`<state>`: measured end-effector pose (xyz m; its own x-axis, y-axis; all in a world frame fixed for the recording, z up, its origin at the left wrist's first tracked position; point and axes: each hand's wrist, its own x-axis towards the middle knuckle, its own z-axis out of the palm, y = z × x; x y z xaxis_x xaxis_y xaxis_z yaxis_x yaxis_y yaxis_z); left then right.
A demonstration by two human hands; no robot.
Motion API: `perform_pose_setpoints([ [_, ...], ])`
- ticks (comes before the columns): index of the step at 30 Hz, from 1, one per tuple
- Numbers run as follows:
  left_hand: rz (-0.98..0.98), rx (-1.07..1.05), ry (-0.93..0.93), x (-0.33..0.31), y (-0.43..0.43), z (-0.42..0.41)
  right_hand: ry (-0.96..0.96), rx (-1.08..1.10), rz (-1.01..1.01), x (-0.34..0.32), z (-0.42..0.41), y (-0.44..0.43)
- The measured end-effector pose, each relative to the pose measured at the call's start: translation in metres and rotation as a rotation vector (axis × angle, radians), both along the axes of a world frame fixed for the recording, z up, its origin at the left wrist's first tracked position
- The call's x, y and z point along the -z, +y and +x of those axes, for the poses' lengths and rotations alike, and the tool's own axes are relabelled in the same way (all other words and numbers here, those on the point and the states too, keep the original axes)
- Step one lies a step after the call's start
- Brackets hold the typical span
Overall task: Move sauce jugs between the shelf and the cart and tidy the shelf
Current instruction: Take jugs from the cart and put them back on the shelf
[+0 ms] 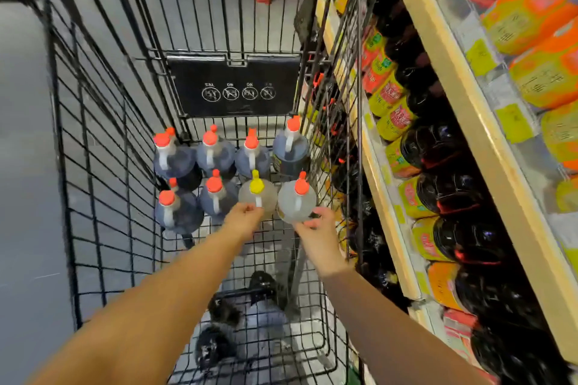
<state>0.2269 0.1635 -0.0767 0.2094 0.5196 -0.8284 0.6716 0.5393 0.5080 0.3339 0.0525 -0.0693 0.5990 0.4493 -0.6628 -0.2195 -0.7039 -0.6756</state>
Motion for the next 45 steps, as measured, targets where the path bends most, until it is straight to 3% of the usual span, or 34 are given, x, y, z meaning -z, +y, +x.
perform_pose_setpoints([
  [10,0.114,0.083,0.074,-0.006,0.016,0.014,-0.087,-0.144,-0.027,0.016,-0.003,0.027],
  [16,0.268,0.243,-0.023,-0.045,0.027,-0.001,-0.062,-0.142,0.003,-0.018,-0.004,0.024],
  [21,0.479,0.504,-0.127,-0.095,0.028,-0.025,-0.074,-0.061,0.028,-0.067,-0.026,0.0],
  [26,0.719,0.644,-0.21,-0.161,0.016,-0.047,-0.216,0.096,0.09,-0.122,-0.072,-0.038],
  [30,0.839,0.738,-0.403,-0.218,-0.004,-0.075,-0.329,0.248,0.227,-0.178,-0.118,-0.076],
  [35,0.731,0.785,-0.593,-0.289,-0.052,-0.094,-0.473,0.455,0.294,-0.23,-0.167,-0.133],
  [45,0.51,1.214,-0.736,-0.328,-0.218,-0.111,-0.624,0.827,0.066,-0.266,-0.267,-0.298],
])
